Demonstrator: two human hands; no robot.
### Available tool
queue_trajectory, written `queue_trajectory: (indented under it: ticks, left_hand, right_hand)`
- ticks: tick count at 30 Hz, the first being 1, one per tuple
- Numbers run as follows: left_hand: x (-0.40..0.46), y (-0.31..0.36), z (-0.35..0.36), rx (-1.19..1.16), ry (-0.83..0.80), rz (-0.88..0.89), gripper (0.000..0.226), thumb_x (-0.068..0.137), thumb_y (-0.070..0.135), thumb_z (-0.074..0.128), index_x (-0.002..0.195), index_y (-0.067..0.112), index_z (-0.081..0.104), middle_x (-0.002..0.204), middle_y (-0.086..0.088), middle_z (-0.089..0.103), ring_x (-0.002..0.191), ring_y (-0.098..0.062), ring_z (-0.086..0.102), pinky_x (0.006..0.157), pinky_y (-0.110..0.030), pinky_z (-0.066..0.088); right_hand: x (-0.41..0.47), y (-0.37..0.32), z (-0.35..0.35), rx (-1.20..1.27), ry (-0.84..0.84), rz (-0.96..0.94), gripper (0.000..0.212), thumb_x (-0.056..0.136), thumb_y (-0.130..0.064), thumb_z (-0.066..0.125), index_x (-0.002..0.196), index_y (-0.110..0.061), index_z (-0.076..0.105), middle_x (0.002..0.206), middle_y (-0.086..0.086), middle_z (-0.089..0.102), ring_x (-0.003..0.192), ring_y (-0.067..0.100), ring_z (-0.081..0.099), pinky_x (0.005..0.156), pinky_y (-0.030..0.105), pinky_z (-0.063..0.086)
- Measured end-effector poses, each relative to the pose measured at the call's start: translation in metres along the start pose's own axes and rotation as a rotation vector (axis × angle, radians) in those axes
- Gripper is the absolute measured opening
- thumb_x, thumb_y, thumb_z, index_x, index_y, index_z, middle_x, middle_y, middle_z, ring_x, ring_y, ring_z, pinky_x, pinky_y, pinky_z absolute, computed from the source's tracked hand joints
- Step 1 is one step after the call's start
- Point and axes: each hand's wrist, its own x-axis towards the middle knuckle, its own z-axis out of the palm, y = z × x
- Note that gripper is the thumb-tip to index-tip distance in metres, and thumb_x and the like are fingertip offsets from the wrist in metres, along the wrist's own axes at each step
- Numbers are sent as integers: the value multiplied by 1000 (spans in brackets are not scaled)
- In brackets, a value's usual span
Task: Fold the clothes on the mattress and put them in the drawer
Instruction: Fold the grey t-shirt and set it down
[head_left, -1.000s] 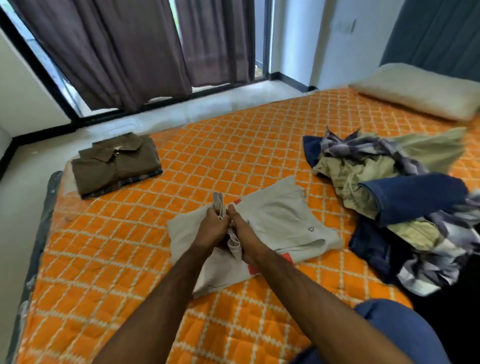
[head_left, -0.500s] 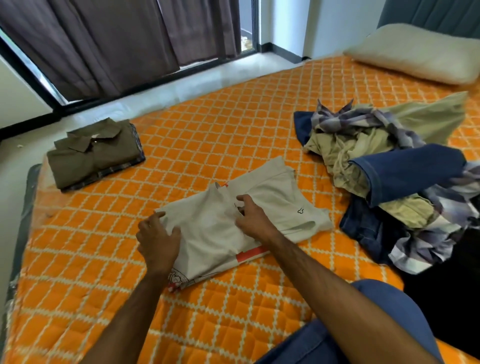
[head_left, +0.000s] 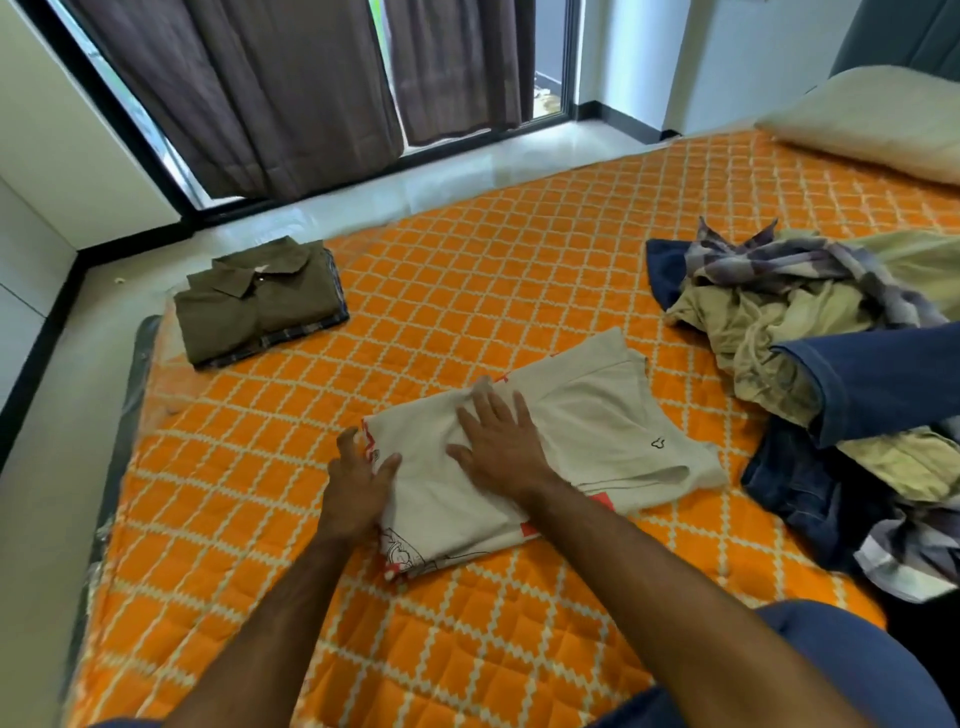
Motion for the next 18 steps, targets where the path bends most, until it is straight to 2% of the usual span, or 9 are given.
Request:
queue_trajectory:
  ticks: [1,3,6,8,10,12,14,18]
  left_hand:
    - [3,-1,0,-36,-17,-61,74,95,46,65,149,16,24,136,-21,52,115,-41,59,84,-42,49]
    - [7,1,1,-129,-56,-162,66,91,45,70,135,12,34,130,-15,59,109,-36,63,85,-45,54]
    - [9,3,6,-528,-117,-246,40,93,25,72,121,5,51,123,-17,66,93,-28,68,74,-41,58]
    - [6,6,7,-696,-93,-245,34,93,14,71,121,1,58,119,-20,69,88,-29,71,69,-38,58]
    - [2,14,-4,-695,-23,-178,31,92,12,72,119,4,59,119,-20,69,92,-31,70,77,-44,59]
    - [-2,23,-20,-614,20,-81,31,92,13,72,119,6,58,117,-16,68,95,-31,69,83,-47,58]
    - [-8,30,-42,-598,44,-24,37,92,16,72,125,6,56,114,-12,67,97,-29,68,82,-45,58]
    - [-17,38,-85,-624,84,28,41,92,16,72,128,9,54,108,-5,66,89,-20,68,70,-34,57]
  right_hand:
    - [-2,3,12,-2,23,51,73,103,-64,18,163,-23,13,171,6,-8,157,23,-11,122,56,-14]
    - [-5,7,25,3,89,114,82,98,-69,5,163,-19,8,170,9,-10,157,24,-12,123,56,-13]
    - [-4,5,23,18,53,129,92,91,-73,-9,164,-18,3,170,9,-10,156,22,-15,124,52,-13]
    - [-4,5,19,45,43,127,99,84,-75,-16,164,-19,1,170,8,-10,156,21,-17,123,50,-15]
    - [-4,3,13,93,45,121,106,77,-77,-23,164,-20,1,171,7,-10,156,20,-16,124,48,-16]
    - [-7,-9,8,160,17,108,108,76,-79,-21,164,-21,2,170,7,-10,156,20,-16,124,47,-15]
    - [-9,-29,5,250,1,94,106,76,-80,-15,164,-23,3,171,6,-10,156,20,-16,124,46,-14]
    - [-7,-79,2,456,-64,117,94,88,-80,0,164,-25,7,171,5,-5,158,21,-6,126,47,-7]
